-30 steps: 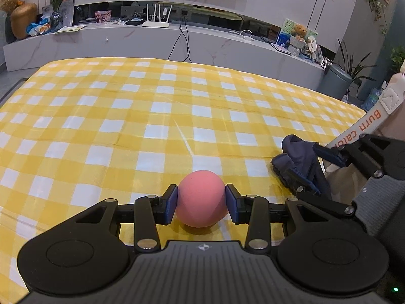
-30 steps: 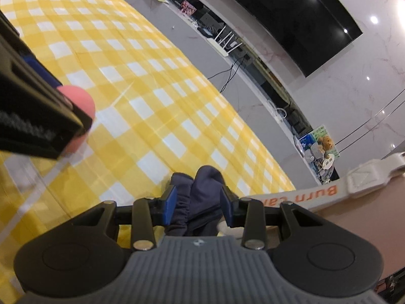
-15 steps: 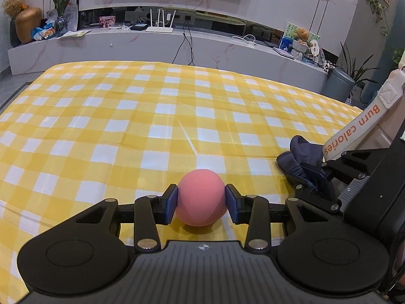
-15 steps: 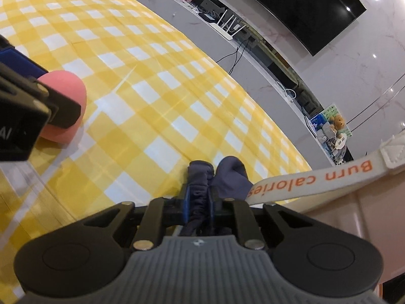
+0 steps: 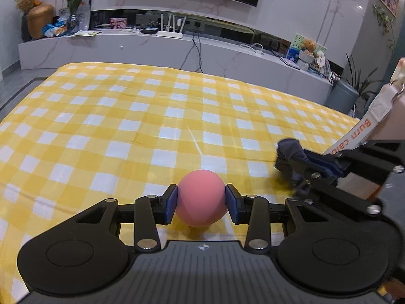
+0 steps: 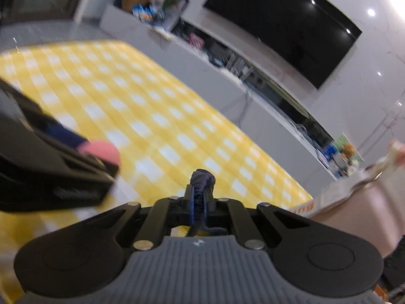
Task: Organize soft objects
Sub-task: 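Lift the navy cloth with the right tool while the left tool holds the pink ball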
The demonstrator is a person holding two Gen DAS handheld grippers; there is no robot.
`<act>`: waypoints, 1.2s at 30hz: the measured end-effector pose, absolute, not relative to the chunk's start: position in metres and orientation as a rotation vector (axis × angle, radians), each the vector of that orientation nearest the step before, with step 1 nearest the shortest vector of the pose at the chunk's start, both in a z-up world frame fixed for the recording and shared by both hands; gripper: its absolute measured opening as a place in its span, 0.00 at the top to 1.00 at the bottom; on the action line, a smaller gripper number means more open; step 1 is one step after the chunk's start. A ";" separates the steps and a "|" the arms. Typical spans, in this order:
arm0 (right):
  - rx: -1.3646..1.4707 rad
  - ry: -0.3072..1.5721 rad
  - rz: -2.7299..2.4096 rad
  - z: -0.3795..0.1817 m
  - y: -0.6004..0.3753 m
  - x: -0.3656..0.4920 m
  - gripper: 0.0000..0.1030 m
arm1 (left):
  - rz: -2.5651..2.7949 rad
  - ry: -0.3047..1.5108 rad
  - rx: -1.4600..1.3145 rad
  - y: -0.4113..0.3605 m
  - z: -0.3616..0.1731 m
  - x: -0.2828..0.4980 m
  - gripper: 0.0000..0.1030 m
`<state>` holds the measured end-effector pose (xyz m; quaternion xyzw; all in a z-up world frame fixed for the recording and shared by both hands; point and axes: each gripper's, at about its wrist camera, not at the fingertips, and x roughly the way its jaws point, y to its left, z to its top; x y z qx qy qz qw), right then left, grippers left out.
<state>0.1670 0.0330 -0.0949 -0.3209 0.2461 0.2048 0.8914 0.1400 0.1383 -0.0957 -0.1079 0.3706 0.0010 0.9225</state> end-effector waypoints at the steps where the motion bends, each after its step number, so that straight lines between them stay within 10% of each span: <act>1: -0.647 0.500 0.445 -0.087 0.033 0.161 0.97 | 0.007 0.758 -0.229 0.140 -0.094 0.137 0.56; 25: -0.321 0.794 0.528 -0.116 -0.016 0.174 0.95 | 0.002 0.817 -0.253 0.134 -0.095 0.103 0.56; 28: -0.310 0.803 0.542 -0.120 -0.021 0.175 0.85 | -0.011 0.827 -0.244 0.131 -0.098 0.103 0.56; 32: -0.334 0.773 0.536 -0.121 -0.023 0.174 0.44 | -0.021 0.841 -0.241 0.129 -0.103 0.105 0.56; 36: -0.331 0.807 0.556 -0.130 -0.022 0.179 0.37 | -0.028 0.846 -0.239 0.126 -0.105 0.107 0.56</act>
